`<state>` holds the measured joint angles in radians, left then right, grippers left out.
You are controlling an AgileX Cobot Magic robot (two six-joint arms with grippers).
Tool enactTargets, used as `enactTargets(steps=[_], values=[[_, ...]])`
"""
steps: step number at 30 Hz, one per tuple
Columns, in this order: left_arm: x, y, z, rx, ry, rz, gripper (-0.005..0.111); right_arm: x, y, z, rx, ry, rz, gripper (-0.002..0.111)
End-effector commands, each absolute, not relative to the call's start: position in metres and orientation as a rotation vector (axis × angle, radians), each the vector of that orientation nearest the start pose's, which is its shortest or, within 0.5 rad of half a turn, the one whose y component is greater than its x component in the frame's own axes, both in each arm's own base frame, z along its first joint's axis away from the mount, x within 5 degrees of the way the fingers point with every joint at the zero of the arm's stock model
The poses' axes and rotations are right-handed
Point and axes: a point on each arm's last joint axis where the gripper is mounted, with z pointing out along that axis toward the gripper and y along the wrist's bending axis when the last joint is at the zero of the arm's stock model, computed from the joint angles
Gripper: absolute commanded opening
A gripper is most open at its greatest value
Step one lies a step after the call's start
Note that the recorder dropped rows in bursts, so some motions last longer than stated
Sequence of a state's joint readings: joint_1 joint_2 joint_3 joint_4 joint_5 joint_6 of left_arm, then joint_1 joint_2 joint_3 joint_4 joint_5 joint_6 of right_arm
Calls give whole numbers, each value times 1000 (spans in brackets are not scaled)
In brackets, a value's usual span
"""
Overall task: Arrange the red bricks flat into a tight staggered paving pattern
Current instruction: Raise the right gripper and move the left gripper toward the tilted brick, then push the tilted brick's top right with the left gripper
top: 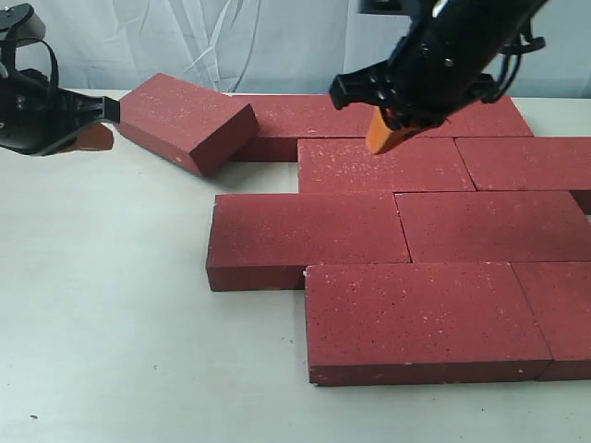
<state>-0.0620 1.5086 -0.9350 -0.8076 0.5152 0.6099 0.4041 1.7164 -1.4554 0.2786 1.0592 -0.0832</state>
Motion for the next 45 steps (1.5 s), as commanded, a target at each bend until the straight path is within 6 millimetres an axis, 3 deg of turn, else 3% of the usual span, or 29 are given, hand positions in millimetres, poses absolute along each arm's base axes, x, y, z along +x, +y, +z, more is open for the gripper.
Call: enactTargets(steps=[1, 4, 9, 14, 18, 21, 29, 32, 35, 38, 41, 45], values=[[308, -49, 246, 126, 2415, -479, 0, 310, 130, 289, -465, 2705, 379, -1], [308, -49, 247, 190, 2398, -444, 0, 309, 126, 283, -485, 2695, 316, -1], [314, -45, 248, 211, 2343, -366, 0, 309, 129, 283, -450, 2679, 371, -1], [326, -42, 265, 230, 2238, -284, 0, 309, 134, 285, -418, 2667, 437, -1], [349, -44, 284, 247, 2182, -289, 0, 310, 137, 287, -388, 2647, 489, -1], [371, -46, 285, 246, 2169, -292, 0, 310, 138, 287, -386, 2650, 496, -1], [436, -60, 256, 294, 2219, -359, 0, 310, 138, 287, -379, 2646, 504, -1], [457, -72, 232, 323, 2248, -376, 0, 310, 138, 287, -379, 2646, 504, -1], [475, -91, 191, 384, 2309, -386, 0, 310, 138, 287, -377, 2646, 509, -1], [476, -91, 166, 514, 2377, -327, 0, 310, 138, 287, -377, 2646, 509, -1], [470, -81, 163, 702, 2434, -184, 0, 310, 138, 287, -380, 2645, 507, -1], [466, -49, 172, 687, 2539, 81, 0, 310, 138, 287, -385, 2647, 506, -1]])
